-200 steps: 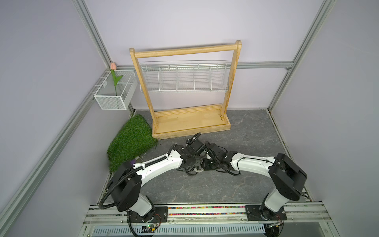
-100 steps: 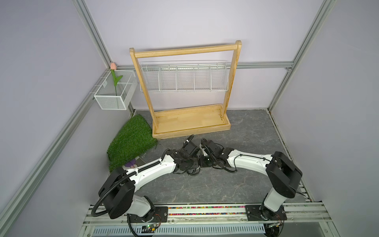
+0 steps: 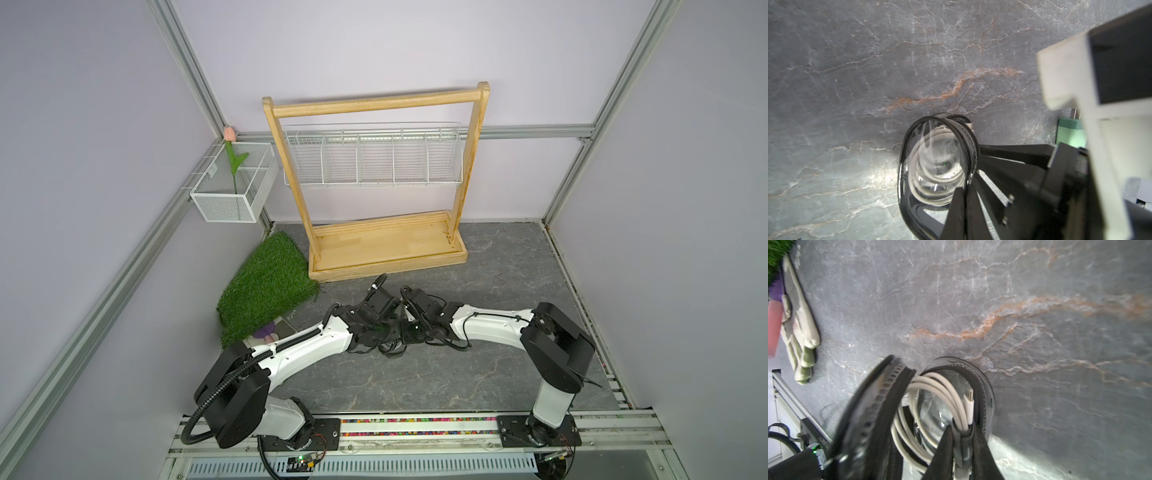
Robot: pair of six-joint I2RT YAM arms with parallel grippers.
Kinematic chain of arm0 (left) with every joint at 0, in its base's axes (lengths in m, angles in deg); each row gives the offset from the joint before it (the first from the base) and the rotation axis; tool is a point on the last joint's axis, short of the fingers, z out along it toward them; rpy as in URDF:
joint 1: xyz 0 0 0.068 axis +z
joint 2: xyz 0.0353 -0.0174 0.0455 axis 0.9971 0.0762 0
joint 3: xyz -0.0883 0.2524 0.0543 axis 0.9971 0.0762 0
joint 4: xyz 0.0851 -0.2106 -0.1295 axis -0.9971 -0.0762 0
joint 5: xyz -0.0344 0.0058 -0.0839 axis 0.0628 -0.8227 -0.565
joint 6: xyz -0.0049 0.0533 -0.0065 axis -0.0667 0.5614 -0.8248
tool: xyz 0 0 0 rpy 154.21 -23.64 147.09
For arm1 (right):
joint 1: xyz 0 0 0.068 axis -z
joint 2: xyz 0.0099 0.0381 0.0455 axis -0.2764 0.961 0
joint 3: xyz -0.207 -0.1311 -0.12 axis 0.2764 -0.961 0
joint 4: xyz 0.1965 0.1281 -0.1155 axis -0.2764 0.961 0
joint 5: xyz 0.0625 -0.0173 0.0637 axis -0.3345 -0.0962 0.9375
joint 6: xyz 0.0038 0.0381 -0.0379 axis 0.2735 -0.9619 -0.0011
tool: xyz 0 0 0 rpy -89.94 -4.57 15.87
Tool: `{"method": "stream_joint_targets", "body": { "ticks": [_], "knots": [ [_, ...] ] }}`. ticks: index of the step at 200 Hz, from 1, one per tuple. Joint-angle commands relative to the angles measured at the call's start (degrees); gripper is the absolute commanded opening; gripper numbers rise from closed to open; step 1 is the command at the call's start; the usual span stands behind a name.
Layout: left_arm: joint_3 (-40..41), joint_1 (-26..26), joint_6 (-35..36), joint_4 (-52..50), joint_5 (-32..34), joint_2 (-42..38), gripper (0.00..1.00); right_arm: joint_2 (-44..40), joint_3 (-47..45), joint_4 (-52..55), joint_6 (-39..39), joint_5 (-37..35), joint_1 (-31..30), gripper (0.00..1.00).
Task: Pack away charging kits
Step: Place the charging cable in the storage bag.
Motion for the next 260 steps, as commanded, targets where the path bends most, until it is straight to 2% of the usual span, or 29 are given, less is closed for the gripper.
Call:
{"method": "stream_joint_targets", "body": {
  "ticks": [1, 52, 58, 73, 96, 142, 158, 184, 221, 245, 260],
  "knots": [
    [-0.14, 0.36, -1.79, -1.46, 1.63, -1.21, 0.00, 0.46, 0.57, -0.26, -2.84, 0.34, -0.58, 0.17],
    [0.01, 0.30, -2.52, -1.33, 3.62, -0.42, 0.00, 0.08, 2.50, 4.09, -2.53, -2.11, -1.48, 0.19],
    [-0.08, 0.34, -2.46, -1.33, 3.62, -0.31, 0.00, 0.00, 2.74, 4.73, -2.58, -2.53, -1.52, 0.22],
    [-0.07, 0.37, -2.48, -1.27, 3.94, -0.44, 0.00, -0.33, 3.02, 5.73, -2.71, -3.17, -1.52, 0.35],
    [-0.12, 0.36, -2.37, -1.65, 4.35, -0.58, 0.00, -0.44, 3.21, 5.64, -2.79, -2.45, -1.54, 0.42],
    [-0.65, 0.33, -2.12, -2.55, 4.56, 0.14, 0.00, -3.27, 3.54, 6.07, -2.45, -1.59, -1.54, 0.41],
    [-0.73, 0.32, -2.02, -2.74, 4.76, 0.18, 0.00, -4.93, 3.98, 7.71, -1.59, -1.85, -1.43, 0.35],
    [-1.11, 0.35, -1.96, -3.17, 5.02, 0.50, 0.00, -8.31, 3.61, 10.19, -0.54, -2.26, -1.07, 0.38],
    [-2.05, 0.31, -1.67, -3.62, 4.84, 0.89, 0.00, -15.98, 1.67, 17.91, 3.08, -6.33, 1.90, 0.46],
    [-2.66, 0.33, -1.28, -3.35, 4.42, 1.77, 0.00, -20.16, -2.48, 22.53, 5.91, -8.98, 6.94, 0.48],
    [-3.53, 0.33, -0.74, -3.72, 4.23, 2.38, 0.00, -22.10, -5.48, 23.48, 7.33, -10.44, 10.12, 0.56]
  ]
}}
